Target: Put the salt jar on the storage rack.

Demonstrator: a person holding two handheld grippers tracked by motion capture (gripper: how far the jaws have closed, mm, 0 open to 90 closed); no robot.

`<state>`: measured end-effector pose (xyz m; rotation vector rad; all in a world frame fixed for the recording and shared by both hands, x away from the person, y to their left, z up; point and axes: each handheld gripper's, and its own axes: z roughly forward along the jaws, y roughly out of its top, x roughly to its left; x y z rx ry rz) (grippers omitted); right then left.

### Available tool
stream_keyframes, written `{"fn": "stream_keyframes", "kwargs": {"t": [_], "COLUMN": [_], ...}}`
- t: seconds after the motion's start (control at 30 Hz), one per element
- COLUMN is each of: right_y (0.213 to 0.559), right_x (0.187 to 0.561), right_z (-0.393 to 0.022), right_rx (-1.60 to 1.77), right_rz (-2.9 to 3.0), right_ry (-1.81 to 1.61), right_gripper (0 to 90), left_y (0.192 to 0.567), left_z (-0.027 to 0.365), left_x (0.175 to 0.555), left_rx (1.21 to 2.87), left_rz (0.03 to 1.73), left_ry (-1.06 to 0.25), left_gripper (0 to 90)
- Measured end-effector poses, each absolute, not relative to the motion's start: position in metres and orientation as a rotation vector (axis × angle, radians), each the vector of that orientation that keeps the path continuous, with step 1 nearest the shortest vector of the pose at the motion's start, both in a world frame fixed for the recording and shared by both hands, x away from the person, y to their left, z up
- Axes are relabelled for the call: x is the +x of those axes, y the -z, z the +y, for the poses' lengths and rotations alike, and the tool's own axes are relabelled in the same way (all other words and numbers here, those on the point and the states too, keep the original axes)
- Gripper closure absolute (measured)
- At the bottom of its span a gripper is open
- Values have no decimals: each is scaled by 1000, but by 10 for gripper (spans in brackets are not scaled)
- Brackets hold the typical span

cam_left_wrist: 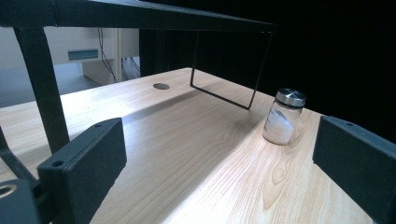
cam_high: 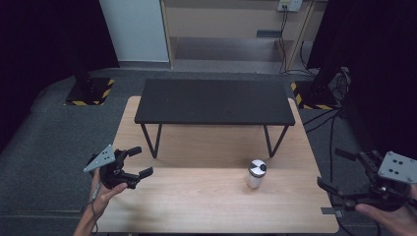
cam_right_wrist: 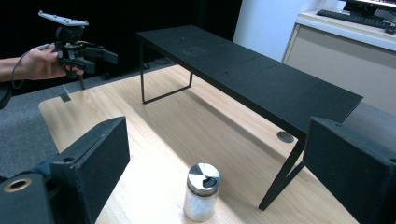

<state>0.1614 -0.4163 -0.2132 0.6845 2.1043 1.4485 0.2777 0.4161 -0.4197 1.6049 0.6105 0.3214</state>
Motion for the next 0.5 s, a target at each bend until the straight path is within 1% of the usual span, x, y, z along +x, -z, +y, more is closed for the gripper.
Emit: {"fn": "stream_keyframes", "kwargs": {"t": [0.5], "right_y": [214], "right_x": [164], "right_z": [-416], "right_rx": [673], "right_rz": [2115], "right_ry": [-1444], "right_gripper": [65], "left_y": [419], "left_z": [416], "left_x": [278], "left_rx": [1612], "left_rz": [608], "left_ry": [-316], "left_gripper": [18]}}
